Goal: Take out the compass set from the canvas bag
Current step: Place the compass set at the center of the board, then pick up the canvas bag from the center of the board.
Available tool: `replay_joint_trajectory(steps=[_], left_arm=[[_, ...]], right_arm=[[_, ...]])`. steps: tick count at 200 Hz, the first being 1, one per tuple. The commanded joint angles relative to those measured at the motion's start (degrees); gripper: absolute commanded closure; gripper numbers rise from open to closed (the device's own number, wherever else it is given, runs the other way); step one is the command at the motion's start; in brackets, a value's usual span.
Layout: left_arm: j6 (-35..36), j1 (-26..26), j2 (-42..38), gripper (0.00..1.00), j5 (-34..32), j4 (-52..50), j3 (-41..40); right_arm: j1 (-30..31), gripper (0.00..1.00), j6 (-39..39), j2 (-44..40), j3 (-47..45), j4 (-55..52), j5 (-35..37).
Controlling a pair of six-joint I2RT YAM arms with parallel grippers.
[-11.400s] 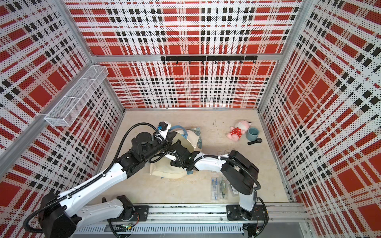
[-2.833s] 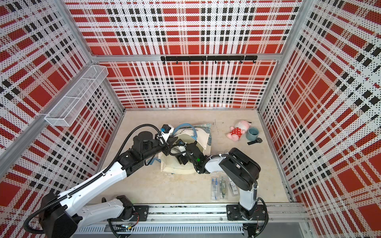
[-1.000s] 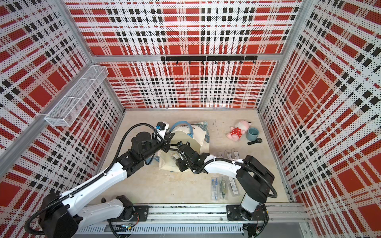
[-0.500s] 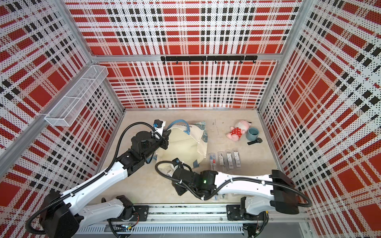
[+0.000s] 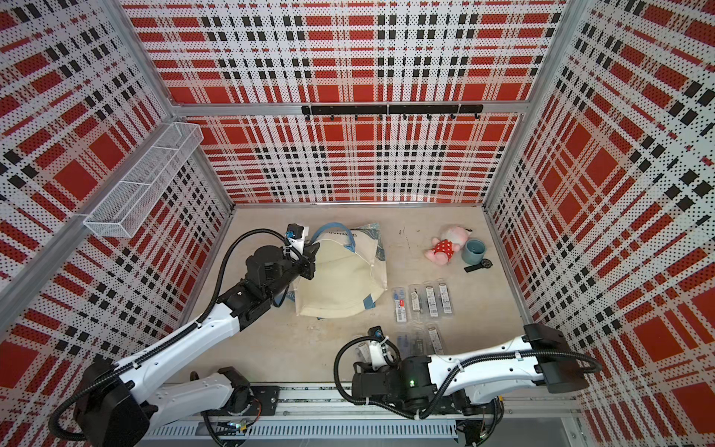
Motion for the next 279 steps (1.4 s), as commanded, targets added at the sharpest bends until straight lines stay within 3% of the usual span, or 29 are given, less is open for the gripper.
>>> replay_joint_trajectory(steps=[1,82,116,151,178,203,246,279], left_arm=[[-0.6,0.5,-1.6,1.0,-0.4,4.2,0.3],[-0.8,0.4,-0.7,1.0,0.7,4.0,0.8],[-1.5,0.4,-0.3,1.0,1.4,3.7,1.4],[-3.8,0.4,0.5,1.0,2.6,1.6,3.3],[-9.9,1.8,3.1,1.0,4.2,-4.0,8.8],[-19.8,4.1,5.2,1.0,4.9,-5.9,13.4],[-37.0,8.7,4.1,1.0,8.8,1.0,12.0],[-42.4,7.8,4.8,1.0,10.8,3.9,11.8]], right_arm=[[-0.4,0.65,9.1,-1.6,-3.4,1.5,5.8],[-3.6,0.5,9.1,0.1,-11.0,13.3,-0.6],[-4.6,0.38,9.3,-0.6,-12.0,12.9,-1.8],[-8.0,0.37,5.1,-3.0,-10.4,10.7,-2.5],[-14.4,0.36,-6.2,-7.5,-0.8,6.6,0.0],[-25.8,0.3,-16.1,-9.9,1.6,19.1,-7.8],[-44.8,0.28,-14.8,-10.3,-4.5,41.8,-23.2],[-51.2,0.28,-15.2,-4.2,-5.5,52.6,-28.2]])
